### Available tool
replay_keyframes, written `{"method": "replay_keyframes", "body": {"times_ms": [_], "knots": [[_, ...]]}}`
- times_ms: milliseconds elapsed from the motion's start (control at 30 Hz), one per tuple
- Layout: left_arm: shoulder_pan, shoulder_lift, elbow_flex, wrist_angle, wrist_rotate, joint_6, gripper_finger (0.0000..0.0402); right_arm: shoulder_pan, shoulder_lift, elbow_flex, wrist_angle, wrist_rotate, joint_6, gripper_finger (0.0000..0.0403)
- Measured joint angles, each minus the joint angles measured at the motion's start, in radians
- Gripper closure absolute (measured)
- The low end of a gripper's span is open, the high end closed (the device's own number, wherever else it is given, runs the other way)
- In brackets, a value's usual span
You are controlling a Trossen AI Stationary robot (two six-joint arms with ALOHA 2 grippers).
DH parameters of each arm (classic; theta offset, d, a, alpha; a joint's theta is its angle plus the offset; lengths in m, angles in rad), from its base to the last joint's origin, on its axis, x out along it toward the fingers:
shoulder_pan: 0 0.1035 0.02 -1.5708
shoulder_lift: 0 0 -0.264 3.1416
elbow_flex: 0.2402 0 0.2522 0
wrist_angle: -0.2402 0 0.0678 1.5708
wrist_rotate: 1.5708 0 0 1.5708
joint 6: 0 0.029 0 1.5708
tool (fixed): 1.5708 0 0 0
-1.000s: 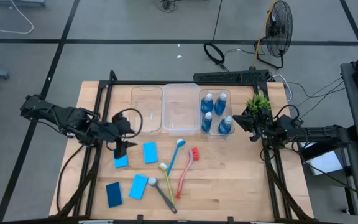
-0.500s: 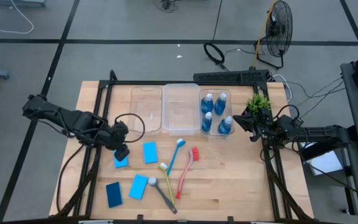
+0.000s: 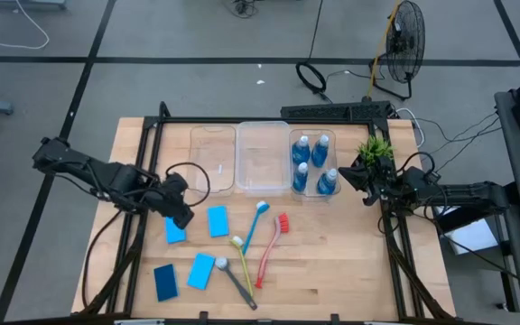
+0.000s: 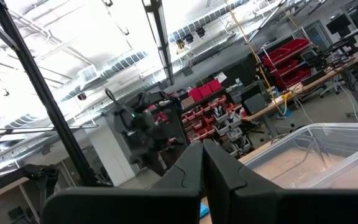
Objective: Pick & Place Kitchen Sink Supplies
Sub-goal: Put the blue sponge wipe into the left transparent bin
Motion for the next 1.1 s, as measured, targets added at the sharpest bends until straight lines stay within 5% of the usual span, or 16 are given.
{"method": "replay_keyframes", "body": {"times_ms": [200, 433, 1100], "knots": [[-0.006, 0.0, -0.158, -0.045, 0.075, -0.247, 0.0149, 0.0, 0.0, 0.0, 0.0, 0.0, 0.0, 0.0403], [-0.04, 0.0, -0.306, -0.016, 0.172, -0.37, 0.0149, 0.0, 0.0, 0.0, 0.0, 0.0, 0.0, 0.0403], [-0.05, 0.0, -0.316, 0.005, 0.139, -0.421, 0.0149, 0.0, 0.0, 0.0, -0.001, 0.0, 0.001, 0.0403]]}}
